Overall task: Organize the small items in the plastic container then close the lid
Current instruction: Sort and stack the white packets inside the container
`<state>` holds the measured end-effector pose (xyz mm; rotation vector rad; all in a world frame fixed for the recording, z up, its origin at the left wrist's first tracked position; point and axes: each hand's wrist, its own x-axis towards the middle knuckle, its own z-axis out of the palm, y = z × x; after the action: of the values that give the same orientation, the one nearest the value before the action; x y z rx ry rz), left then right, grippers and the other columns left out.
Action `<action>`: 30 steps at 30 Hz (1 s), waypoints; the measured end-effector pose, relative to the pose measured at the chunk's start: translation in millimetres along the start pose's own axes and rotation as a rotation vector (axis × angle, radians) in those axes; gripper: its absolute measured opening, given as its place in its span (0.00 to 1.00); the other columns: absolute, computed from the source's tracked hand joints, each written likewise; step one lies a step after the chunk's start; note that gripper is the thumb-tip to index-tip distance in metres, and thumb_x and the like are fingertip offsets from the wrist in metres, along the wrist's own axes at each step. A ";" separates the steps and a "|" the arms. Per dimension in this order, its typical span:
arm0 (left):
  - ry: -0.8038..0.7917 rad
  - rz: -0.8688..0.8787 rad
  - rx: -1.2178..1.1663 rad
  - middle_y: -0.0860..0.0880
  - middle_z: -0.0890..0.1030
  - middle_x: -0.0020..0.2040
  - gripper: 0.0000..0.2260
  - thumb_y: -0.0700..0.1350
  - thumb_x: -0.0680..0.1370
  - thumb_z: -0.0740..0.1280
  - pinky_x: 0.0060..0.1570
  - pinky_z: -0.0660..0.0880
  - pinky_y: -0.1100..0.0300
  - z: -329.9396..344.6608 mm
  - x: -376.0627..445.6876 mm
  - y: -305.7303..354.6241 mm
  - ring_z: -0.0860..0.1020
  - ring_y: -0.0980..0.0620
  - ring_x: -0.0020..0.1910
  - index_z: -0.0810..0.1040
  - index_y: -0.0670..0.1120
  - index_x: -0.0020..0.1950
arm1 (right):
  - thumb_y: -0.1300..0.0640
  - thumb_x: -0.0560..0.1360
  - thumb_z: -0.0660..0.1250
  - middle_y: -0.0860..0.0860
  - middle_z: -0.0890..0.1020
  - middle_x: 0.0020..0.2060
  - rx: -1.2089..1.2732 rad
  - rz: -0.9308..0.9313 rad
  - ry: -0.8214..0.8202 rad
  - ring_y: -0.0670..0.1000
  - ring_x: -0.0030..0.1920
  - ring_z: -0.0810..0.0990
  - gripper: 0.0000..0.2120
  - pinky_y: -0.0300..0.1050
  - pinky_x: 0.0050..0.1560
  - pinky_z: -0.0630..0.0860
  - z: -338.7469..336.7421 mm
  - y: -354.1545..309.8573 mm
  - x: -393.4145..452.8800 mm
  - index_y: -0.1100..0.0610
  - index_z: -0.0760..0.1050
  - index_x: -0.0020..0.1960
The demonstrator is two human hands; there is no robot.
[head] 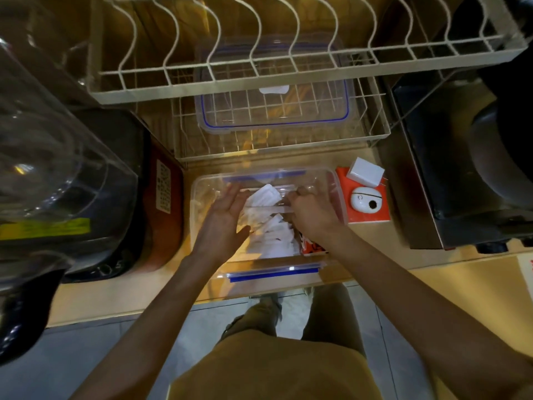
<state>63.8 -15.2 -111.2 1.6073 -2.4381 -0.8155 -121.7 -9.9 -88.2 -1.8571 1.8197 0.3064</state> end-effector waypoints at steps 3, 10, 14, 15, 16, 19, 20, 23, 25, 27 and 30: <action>0.014 -0.101 -0.032 0.45 0.54 0.77 0.35 0.40 0.71 0.71 0.70 0.60 0.52 12.1 -3.8 1.5 0.54 0.46 0.75 0.57 0.50 0.72 | 0.59 0.78 0.58 0.58 0.73 0.62 -0.061 -0.018 -0.001 0.57 0.61 0.75 0.15 0.56 0.63 0.69 6.5 0.9 2.6 0.58 0.70 0.63; -0.025 -0.377 -0.128 0.38 0.44 0.76 0.39 0.43 0.72 0.70 0.74 0.52 0.44 23.6 -7.2 3.7 0.42 0.39 0.75 0.49 0.45 0.74 | 0.60 0.77 0.59 0.57 0.74 0.63 -0.066 -0.052 0.080 0.60 0.62 0.74 0.15 0.51 0.54 0.74 -2.0 4.9 -1.5 0.57 0.71 0.64; -0.060 -0.398 -0.174 0.39 0.44 0.76 0.35 0.39 0.71 0.69 0.72 0.58 0.45 20.1 -3.7 4.0 0.47 0.38 0.75 0.54 0.46 0.73 | 0.57 0.77 0.60 0.55 0.76 0.60 -0.133 -0.191 0.092 0.58 0.60 0.76 0.14 0.55 0.61 0.70 -8.2 3.7 -11.9 0.54 0.72 0.62; -0.053 -0.403 -0.177 0.39 0.46 0.76 0.33 0.36 0.71 0.68 0.71 0.61 0.46 18.5 -3.0 3.1 0.51 0.38 0.74 0.57 0.46 0.72 | 0.58 0.78 0.59 0.54 0.77 0.60 -0.158 -0.251 0.065 0.57 0.61 0.76 0.14 0.55 0.62 0.69 -7.9 1.4 -15.2 0.54 0.72 0.62; -0.049 -0.411 -0.180 0.40 0.48 0.76 0.31 0.32 0.70 0.67 0.68 0.64 0.46 16.7 -2.3 2.1 0.55 0.38 0.73 0.59 0.46 0.70 | 0.58 0.78 0.58 0.54 0.77 0.60 -0.144 -0.303 0.034 0.56 0.60 0.76 0.13 0.55 0.61 0.72 -6.2 -1.2 -18.3 0.55 0.72 0.62; -0.066 -0.450 -0.190 0.41 0.53 0.75 0.31 0.25 0.68 0.62 0.62 0.68 0.49 12.7 -0.5 -0.8 0.61 0.39 0.70 0.64 0.47 0.67 | 0.60 0.78 0.58 0.56 0.79 0.56 -0.052 -0.360 -0.067 0.54 0.54 0.78 0.11 0.48 0.53 0.77 0.3 -5.8 -25.2 0.59 0.75 0.57; -0.070 -0.454 -0.182 0.41 0.54 0.75 0.31 0.26 0.68 0.63 0.61 0.70 0.49 12.2 0.4 -1.3 0.63 0.39 0.69 0.65 0.47 0.67 | 0.61 0.78 0.58 0.57 0.79 0.55 -0.057 -0.359 -0.081 0.54 0.53 0.78 0.11 0.47 0.53 0.77 2.4 -5.8 -25.3 0.59 0.76 0.56; -0.079 -0.458 -0.135 0.39 0.61 0.70 0.27 0.28 0.70 0.65 0.58 0.72 0.48 11.8 3.4 -1.2 0.68 0.37 0.65 0.67 0.47 0.65 | 0.63 0.77 0.59 0.57 0.77 0.60 -0.085 -0.347 -0.083 0.55 0.58 0.77 0.11 0.48 0.58 0.75 6.8 -3.3 -25.3 0.60 0.77 0.56; -0.085 -0.480 -0.121 0.38 0.64 0.67 0.25 0.30 0.71 0.65 0.59 0.71 0.47 12.0 6.1 -0.9 0.69 0.37 0.63 0.67 0.46 0.65 | 0.61 0.78 0.58 0.57 0.77 0.60 -0.099 -0.367 -0.067 0.54 0.59 0.76 0.12 0.45 0.60 0.74 10.1 -4.3 -26.1 0.59 0.77 0.57; -0.077 -0.475 -0.114 0.38 0.64 0.67 0.25 0.31 0.72 0.66 0.60 0.71 0.48 12.3 8.2 -0.1 0.70 0.38 0.62 0.67 0.45 0.66 | 0.61 0.78 0.58 0.56 0.78 0.58 -0.098 -0.387 -0.061 0.54 0.59 0.76 0.12 0.43 0.59 0.71 15.1 -8.2 -25.3 0.59 0.77 0.58; -0.035 -0.359 -0.050 0.40 0.66 0.66 0.21 0.33 0.74 0.65 0.58 0.73 0.52 13.5 8.5 4.4 0.74 0.40 0.59 0.69 0.45 0.66 | 0.63 0.76 0.61 0.56 0.79 0.56 -0.032 -0.376 -0.074 0.54 0.56 0.77 0.12 0.43 0.54 0.70 22.1 -15.3 -18.3 0.58 0.77 0.57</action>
<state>51.5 -16.4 -122.2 2.0605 -2.1581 -0.9487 -103.8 16.5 -94.4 -2.1295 1.3875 0.2623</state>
